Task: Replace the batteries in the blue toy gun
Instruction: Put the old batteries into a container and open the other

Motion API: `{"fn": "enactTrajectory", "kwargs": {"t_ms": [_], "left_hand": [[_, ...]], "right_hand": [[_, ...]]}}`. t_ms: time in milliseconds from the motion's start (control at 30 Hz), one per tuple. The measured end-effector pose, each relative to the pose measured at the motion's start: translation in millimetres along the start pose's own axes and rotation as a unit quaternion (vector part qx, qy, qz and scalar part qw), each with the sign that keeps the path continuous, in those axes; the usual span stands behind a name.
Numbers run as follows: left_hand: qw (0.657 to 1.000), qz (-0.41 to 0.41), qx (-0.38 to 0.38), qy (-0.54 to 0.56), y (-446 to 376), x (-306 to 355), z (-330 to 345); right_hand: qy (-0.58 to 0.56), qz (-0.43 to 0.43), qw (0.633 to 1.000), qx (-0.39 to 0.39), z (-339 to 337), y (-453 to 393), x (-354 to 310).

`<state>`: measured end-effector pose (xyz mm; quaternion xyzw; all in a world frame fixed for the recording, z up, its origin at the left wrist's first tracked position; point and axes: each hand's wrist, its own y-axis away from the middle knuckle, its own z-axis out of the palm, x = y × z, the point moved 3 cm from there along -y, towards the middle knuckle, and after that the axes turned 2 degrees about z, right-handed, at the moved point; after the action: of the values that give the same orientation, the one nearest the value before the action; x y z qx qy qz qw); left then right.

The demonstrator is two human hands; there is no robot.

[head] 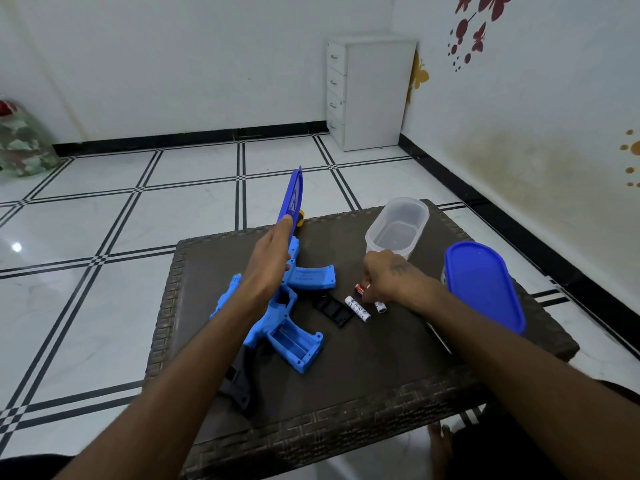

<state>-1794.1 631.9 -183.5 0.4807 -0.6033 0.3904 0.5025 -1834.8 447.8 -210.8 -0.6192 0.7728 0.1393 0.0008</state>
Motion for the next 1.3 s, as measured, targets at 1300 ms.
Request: {"fn": "enactTrajectory", "kwargs": {"t_ms": [1300], "left_hand": [[1.0,-0.018,-0.005,0.008,-5.8,0.0,20.4]], "right_hand": [[-0.067,-0.086,0.992,-0.062,9.7,21.8,-4.8]]}}
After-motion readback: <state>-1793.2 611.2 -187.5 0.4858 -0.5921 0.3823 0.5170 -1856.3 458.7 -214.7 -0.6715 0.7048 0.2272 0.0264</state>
